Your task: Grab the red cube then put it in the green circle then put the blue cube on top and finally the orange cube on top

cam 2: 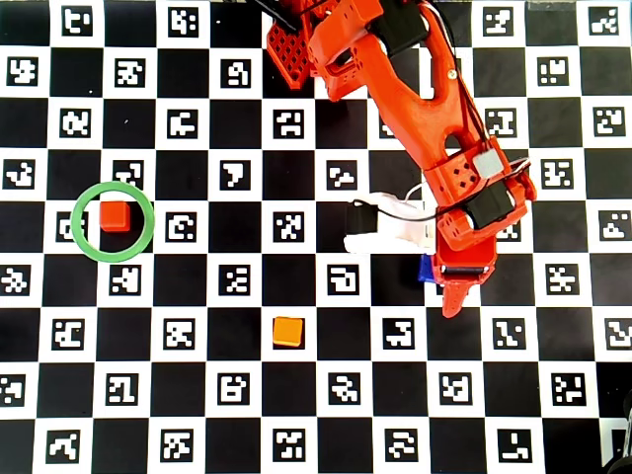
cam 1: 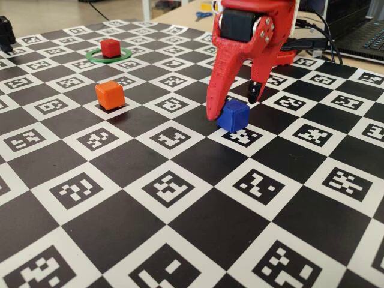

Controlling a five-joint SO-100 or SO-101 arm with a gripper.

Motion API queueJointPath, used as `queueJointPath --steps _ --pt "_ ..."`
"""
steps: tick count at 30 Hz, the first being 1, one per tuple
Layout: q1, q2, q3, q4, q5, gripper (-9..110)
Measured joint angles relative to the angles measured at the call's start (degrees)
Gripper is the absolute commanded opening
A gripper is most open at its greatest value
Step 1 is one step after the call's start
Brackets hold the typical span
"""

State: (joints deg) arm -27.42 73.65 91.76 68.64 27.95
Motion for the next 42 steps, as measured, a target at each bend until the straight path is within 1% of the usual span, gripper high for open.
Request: queueJointPath --steps 17,24,27,29,32,35,42 --pt "0.6 -1.1 2.6 -5.5 -2.4 43" --pt "1.6 -1.1 3.2 -6.1 -3.5 42" --pt "2.0 -1.1 3.2 -5.9 -3.8 39" --pt "2.0 -1.1 3.2 -6.0 -4.4 32" --pt "2.0 -1.1 3.2 -6.0 -5.1 19" --pt "2.0 -1.1 3.2 -6.1 -4.5 13" --pt "2.0 -1.1 3.2 -6.1 -6.5 10"
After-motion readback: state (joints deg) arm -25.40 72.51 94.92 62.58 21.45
